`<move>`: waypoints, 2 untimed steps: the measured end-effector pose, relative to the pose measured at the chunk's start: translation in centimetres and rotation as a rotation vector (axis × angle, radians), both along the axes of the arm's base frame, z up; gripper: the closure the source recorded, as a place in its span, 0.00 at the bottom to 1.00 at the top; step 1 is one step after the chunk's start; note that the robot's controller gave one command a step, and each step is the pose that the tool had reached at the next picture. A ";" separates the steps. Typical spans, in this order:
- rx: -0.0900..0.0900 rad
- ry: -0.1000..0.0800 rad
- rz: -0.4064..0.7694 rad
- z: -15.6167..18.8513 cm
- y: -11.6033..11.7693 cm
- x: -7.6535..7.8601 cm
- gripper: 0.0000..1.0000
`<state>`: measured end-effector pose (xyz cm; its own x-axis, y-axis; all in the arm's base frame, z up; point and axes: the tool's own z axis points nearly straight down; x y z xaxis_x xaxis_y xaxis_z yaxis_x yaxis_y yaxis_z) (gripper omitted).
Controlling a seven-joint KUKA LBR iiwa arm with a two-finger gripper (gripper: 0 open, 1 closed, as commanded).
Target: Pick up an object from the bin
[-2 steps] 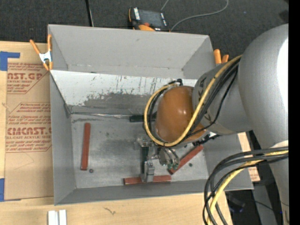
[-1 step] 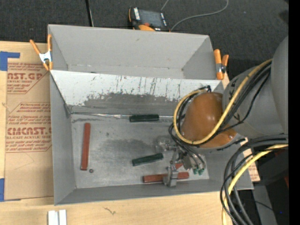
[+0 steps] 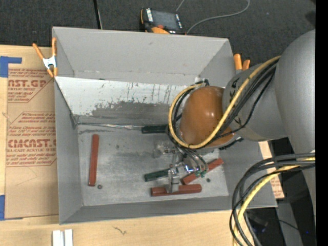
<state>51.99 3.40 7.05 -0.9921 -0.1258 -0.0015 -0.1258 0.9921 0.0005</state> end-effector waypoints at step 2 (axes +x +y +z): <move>0.001 -0.001 -0.004 0.0 -0.1 -0.1 0.00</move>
Offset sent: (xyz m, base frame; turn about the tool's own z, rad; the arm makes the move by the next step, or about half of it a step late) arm 0.0000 0.0000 0.0000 0.0000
